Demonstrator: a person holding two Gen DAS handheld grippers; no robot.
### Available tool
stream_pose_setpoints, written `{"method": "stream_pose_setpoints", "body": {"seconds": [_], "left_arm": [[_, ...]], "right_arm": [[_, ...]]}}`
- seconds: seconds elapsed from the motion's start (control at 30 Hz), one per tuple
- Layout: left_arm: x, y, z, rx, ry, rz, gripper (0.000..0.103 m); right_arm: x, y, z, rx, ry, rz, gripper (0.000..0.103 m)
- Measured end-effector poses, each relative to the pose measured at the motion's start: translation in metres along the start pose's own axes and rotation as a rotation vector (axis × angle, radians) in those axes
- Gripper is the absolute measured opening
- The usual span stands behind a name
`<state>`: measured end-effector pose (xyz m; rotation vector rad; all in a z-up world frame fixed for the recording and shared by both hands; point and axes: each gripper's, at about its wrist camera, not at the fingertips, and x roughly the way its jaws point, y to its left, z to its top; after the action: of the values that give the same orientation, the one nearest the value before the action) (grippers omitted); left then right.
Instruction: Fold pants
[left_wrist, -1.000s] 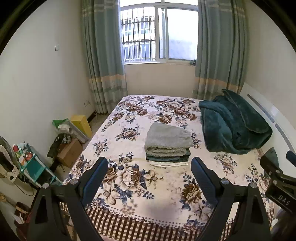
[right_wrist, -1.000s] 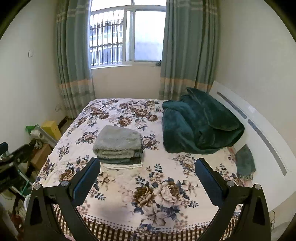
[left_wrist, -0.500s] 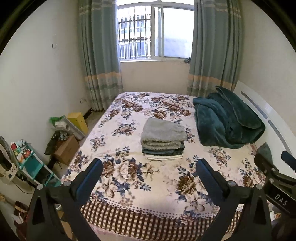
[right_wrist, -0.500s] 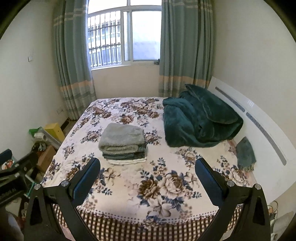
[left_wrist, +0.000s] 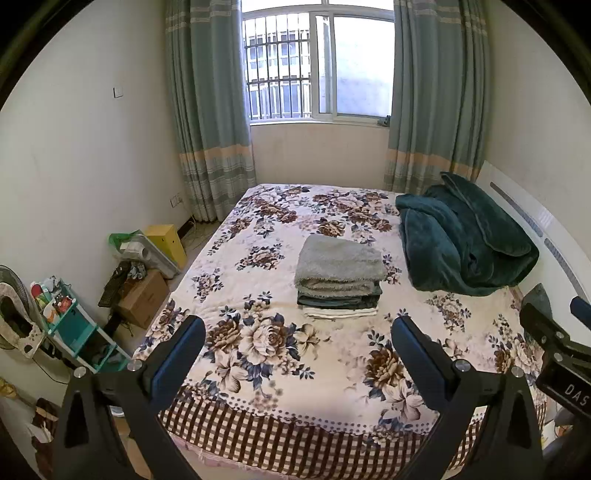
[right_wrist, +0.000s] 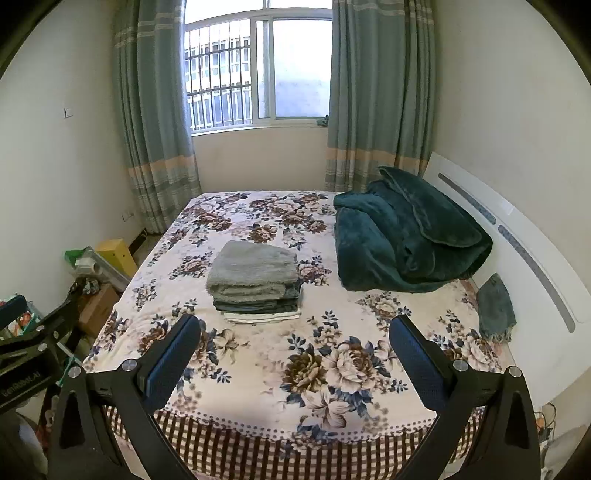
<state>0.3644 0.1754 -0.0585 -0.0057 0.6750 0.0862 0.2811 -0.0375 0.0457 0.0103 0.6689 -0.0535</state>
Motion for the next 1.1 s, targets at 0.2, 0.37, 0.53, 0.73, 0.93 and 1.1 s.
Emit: {"method": "stream_pose_setpoints", "body": {"seconds": [0.2,0.37,0.53,0.73,0.93,1.1], "left_arm": [[-0.001,0.004,-0.001,0.004,-0.012,-0.006,0.103],[-0.002,0.005,0.002,0.008,-0.020,-0.008,0.103],[-0.002,0.006,0.005,0.014,-0.015,-0.013,0.103],[-0.001,0.005,0.010,0.017,-0.017,-0.016,0.103],[0.000,0.005,0.011,0.017,-0.018,-0.016,0.103],[0.000,0.004,0.015,0.015,-0.017,-0.012,0.103]], "right_arm": [[-0.001,-0.001,0.000,0.010,0.000,0.010,0.103],[-0.004,-0.001,0.004,0.009,-0.004,0.016,0.103],[-0.004,-0.001,0.004,0.012,-0.003,0.017,0.103],[-0.004,0.000,0.003,0.011,-0.004,0.015,0.103],[-0.003,0.001,0.003,0.016,0.004,0.025,0.103],[-0.002,0.007,0.004,0.014,0.007,0.025,0.103]]}}
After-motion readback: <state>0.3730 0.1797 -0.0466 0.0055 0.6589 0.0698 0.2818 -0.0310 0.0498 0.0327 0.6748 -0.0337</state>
